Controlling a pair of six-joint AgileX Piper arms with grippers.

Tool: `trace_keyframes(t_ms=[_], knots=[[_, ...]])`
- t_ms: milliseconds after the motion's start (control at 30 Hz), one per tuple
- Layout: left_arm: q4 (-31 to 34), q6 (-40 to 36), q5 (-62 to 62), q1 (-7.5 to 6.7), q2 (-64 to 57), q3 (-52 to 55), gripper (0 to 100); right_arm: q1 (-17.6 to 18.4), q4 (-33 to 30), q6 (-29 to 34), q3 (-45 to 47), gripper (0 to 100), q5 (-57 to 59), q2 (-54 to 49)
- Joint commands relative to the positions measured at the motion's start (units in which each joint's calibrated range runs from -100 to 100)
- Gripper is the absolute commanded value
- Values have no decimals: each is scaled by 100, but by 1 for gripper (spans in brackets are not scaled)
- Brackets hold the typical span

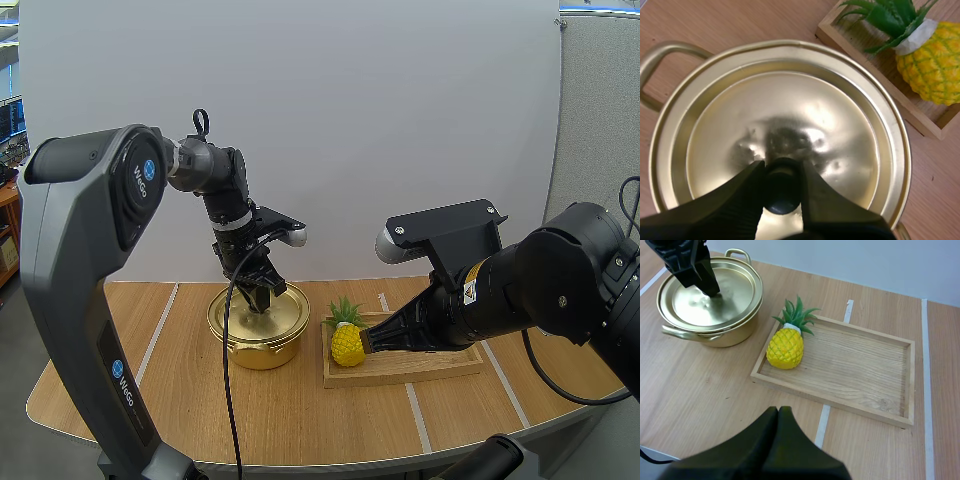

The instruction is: Open the pot, put the grape inside, and close it

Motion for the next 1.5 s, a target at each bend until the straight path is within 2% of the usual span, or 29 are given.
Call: trace_keyframes(t_ms=[0,367,433,533,633,667,700,933,1133,1467], knots=[[-63,-25,76,-18,94,-46,0,-17,-10,13,33,0,-33,-55],[-322,-47,184,-18,133,-46,0,-17,-10,13,33,0,-33,-55],[-346,-47,246,-18,133,-46,5,-17,-10,13,33,0,-33,-55],[-346,-47,330,-18,133,-46,24,-17,-10,13,33,0,-33,-55],[-346,-80,329,-18,133,-46,81,-17,-10,13,33,0,-33,-55],[-346,-129,329,-18,133,-46,97,-17,-10,13,33,0,-33,-55],[-346,-173,311,-18,133,-46,100,-17,-10,13,33,0,-33,-55],[-255,-201,331,-18,74,-46,100,-17,-10,13,33,0,-33,-55],[80,-323,546,-18,-308,-244,100,-17,-10,13,33,0,-33,-55],[279,-434,609,-18,-1708,-865,100,-17,-10,13,33,0,-33,-55]])
